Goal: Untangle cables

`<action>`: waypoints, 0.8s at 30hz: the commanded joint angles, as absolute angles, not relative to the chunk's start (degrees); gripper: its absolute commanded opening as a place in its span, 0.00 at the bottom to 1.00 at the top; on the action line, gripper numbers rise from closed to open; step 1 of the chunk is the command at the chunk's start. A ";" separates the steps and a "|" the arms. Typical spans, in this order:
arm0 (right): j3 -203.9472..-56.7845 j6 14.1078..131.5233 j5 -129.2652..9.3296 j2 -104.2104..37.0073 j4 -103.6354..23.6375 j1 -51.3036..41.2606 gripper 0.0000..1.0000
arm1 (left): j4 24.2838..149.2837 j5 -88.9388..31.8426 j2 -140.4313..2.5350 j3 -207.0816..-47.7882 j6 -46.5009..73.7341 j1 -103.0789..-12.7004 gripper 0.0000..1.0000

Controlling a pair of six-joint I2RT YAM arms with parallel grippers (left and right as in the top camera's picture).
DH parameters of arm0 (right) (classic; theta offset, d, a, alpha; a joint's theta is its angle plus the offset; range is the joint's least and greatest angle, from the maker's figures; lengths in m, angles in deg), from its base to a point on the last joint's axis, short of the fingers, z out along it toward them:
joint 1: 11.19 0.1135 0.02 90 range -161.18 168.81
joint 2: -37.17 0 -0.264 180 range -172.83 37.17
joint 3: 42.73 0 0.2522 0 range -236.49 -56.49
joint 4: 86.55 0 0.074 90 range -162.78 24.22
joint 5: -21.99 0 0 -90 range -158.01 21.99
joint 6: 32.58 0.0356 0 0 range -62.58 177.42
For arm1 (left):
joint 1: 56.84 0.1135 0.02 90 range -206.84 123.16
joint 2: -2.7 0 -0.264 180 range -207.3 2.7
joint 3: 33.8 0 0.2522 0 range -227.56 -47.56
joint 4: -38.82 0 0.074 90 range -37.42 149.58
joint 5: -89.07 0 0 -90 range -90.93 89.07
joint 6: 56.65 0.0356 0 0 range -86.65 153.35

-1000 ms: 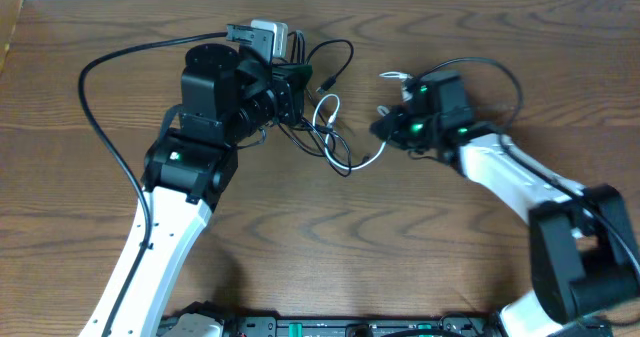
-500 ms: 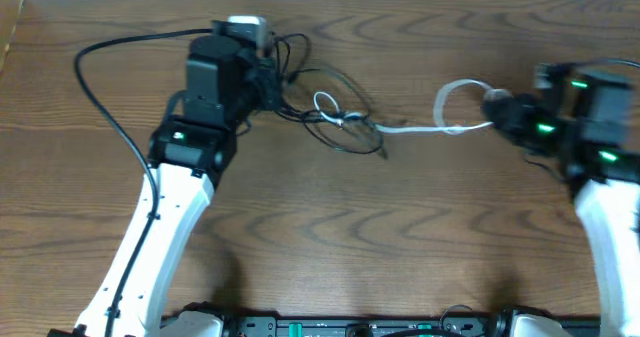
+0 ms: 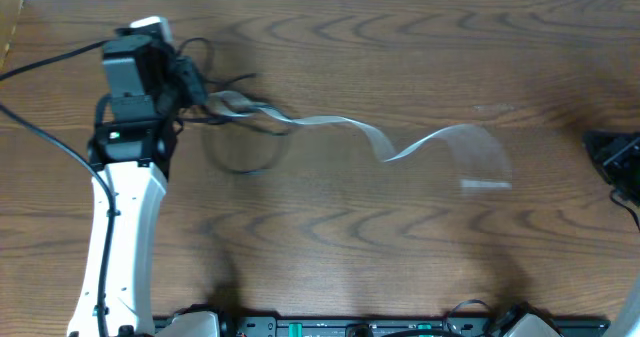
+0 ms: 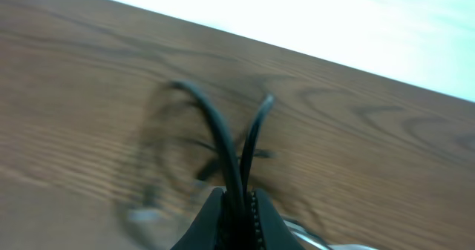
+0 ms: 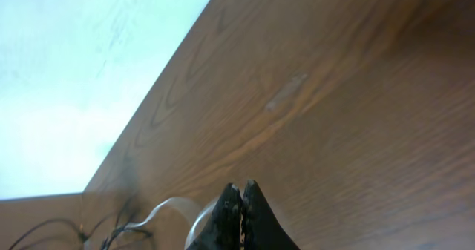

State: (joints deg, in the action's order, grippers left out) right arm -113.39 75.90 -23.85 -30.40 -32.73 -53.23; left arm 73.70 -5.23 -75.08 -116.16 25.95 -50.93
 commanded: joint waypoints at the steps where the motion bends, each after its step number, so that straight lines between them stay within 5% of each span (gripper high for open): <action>1: -113.83 71.92 -21.16 -29.92 -31.79 -56.02 0.01 | 73.55 -6.21 -74.79 -116.03 26.63 -48.37 0.08; 12: -113.81 69.97 -24.02 -29.96 -30.83 -49.27 0.01 | 73.53 -13.69 -74.77 -116.03 25.80 -52.74 0.08; 24: -113.81 69.67 -30.38 -31.93 -30.52 -38.56 0.01 | 66.77 -21.31 -74.77 -116.03 20.16 -69.88 0.08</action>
State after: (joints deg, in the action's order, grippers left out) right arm -113.39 70.89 -28.88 -30.77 -30.59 -40.42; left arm 69.02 -18.49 -75.08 -116.13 22.83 -65.35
